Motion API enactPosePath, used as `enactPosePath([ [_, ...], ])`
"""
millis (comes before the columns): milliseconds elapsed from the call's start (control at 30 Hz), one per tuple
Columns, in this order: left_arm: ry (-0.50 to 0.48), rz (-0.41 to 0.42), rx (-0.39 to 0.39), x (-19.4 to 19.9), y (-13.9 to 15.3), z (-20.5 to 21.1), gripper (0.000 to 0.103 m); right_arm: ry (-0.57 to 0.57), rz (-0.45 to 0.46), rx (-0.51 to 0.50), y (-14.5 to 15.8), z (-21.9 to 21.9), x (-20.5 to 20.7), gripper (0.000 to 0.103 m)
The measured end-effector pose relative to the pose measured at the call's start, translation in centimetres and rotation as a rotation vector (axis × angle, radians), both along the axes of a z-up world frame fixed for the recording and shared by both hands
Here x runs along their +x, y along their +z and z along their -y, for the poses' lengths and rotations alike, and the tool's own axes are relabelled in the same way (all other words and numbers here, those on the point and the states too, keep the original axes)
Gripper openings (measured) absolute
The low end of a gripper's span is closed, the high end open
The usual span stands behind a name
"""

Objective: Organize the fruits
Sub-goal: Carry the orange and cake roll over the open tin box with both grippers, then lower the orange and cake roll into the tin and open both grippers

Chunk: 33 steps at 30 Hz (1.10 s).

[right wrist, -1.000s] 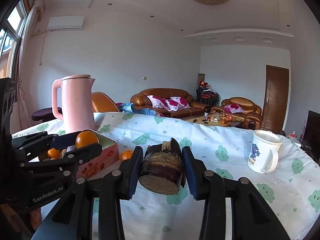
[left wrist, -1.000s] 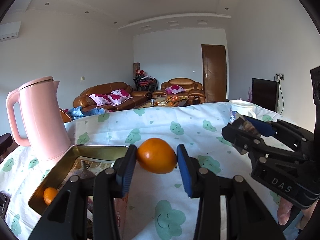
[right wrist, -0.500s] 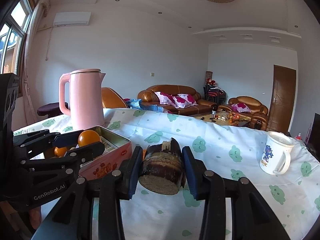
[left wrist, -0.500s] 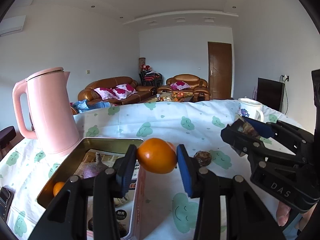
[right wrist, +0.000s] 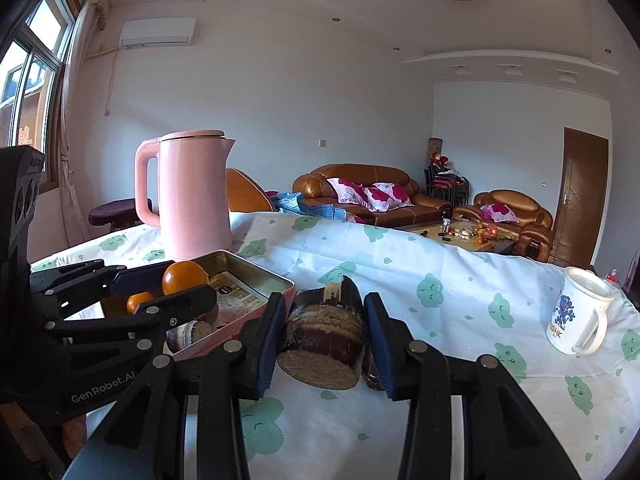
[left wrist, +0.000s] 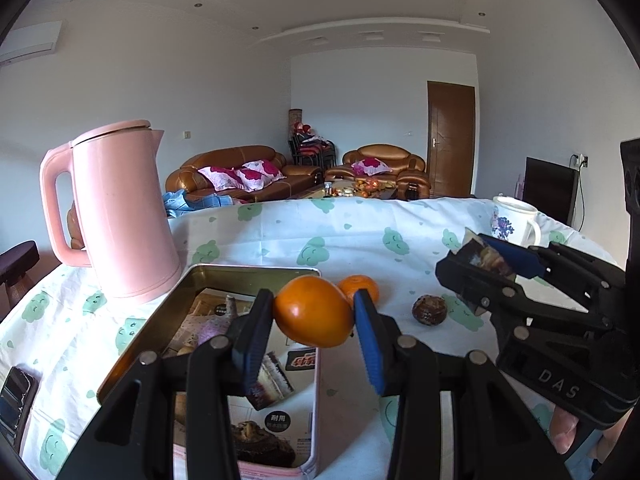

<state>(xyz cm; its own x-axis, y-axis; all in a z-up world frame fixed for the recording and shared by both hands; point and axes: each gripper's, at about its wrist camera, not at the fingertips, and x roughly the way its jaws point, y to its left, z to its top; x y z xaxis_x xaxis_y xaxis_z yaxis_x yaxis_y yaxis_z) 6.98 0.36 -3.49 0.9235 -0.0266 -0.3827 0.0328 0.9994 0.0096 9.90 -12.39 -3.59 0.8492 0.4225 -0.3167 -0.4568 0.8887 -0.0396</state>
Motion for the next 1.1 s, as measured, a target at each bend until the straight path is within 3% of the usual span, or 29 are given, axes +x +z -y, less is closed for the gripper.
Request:
enactPosePath([
  [1100, 0.096, -0.054, -0.046, 0.0, 0.3, -7.5, 0.043, 0.149, -0.021, -0.026, 0.8, -6.7, 0.7, 0.043],
])
